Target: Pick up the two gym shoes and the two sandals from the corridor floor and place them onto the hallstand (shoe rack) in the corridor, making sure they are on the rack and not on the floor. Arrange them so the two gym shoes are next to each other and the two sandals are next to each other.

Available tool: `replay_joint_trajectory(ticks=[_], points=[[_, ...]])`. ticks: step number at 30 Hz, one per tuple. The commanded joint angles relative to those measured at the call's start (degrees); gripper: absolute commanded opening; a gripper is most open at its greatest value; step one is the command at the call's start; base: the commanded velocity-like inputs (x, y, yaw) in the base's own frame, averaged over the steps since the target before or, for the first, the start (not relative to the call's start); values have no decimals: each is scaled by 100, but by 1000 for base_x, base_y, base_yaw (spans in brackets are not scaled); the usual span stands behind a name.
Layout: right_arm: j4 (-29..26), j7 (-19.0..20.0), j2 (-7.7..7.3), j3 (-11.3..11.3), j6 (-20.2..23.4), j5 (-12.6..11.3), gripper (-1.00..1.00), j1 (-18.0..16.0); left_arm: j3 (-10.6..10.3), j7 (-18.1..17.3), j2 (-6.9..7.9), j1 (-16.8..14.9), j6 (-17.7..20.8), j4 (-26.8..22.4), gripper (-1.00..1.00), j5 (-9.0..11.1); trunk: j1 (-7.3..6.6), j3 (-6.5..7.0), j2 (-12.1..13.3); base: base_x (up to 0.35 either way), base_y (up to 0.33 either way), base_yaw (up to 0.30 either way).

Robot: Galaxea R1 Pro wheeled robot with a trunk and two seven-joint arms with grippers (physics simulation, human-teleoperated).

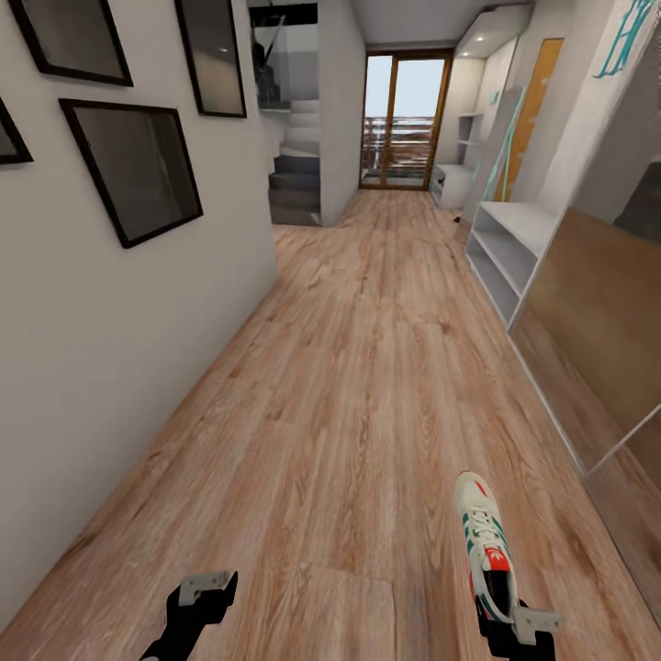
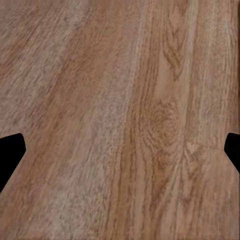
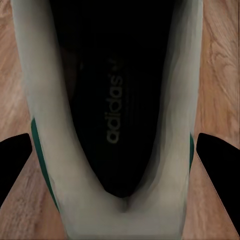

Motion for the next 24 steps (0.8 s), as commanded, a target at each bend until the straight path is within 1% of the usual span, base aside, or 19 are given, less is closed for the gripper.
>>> replay_joint_trajectory(ticks=[1, 15, 18, 24], points=[[1, -43, -2, 49, -10, -15, -100, -2, 49, -33, -7, -3, -19, 1, 100, -57, 3, 0, -1, 338, -8, -167], [1, -35, -6, 49, -10, 2, -100, -3, 50, -33, 2, -3, -22, -44, 100, -49, 3, 76, -1, 339, -1, -195], [1, -34, -9, 49, -10, 9, -100, -1, 49, -33, 2, -3, -23, -49, 100, -49, 3, 84, -1, 339, 0, -89], [1, -40, -10, 49, -10, 9, -100, -3, 48, -33, 2, -3, -23, -50, 100, -49, 3, 86, -1, 339, 44, -17]])
